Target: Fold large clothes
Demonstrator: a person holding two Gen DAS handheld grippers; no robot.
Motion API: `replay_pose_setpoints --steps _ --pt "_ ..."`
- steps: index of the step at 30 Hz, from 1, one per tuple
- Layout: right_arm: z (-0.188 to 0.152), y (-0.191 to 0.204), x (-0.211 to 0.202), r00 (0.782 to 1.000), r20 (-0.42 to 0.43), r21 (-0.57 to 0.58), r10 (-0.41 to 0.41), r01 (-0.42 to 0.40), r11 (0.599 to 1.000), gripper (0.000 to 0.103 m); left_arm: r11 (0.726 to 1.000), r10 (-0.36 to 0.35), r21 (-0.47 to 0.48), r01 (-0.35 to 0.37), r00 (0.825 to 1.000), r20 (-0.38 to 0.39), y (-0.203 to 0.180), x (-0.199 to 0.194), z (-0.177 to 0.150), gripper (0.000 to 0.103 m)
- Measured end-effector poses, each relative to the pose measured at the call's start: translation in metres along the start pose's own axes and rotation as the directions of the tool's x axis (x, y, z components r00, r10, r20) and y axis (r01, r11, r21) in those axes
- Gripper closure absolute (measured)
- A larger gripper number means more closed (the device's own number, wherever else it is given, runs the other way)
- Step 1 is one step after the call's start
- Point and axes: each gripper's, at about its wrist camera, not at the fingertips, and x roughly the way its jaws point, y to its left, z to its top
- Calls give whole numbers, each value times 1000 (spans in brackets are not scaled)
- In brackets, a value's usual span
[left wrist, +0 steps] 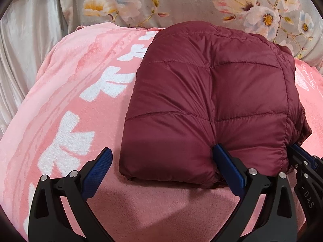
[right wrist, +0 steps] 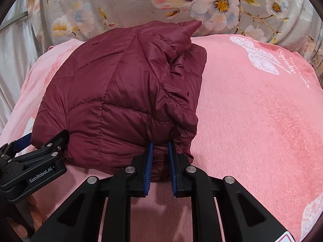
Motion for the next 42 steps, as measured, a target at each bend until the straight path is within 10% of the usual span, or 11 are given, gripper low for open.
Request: replay_pose_setpoints --steps 26,28,31,42 --pt "1 1 -4 1000 9 7 -3 3 1000 89 997 63 32 -65 997 53 -6 -10 -1 5" --pt "-2 -6 -18 999 49 44 18 -20 999 83 998 60 15 -62 995 80 -2 -19 -4 5" --pt "-22 -10 -47 994 105 54 0 -5 999 36 999 54 -3 -54 991 122 3 -41 -19 5" --pt "-87 -21 -105 995 97 75 -30 23 997 30 999 31 11 -32 993 118 -4 -99 -79 5"
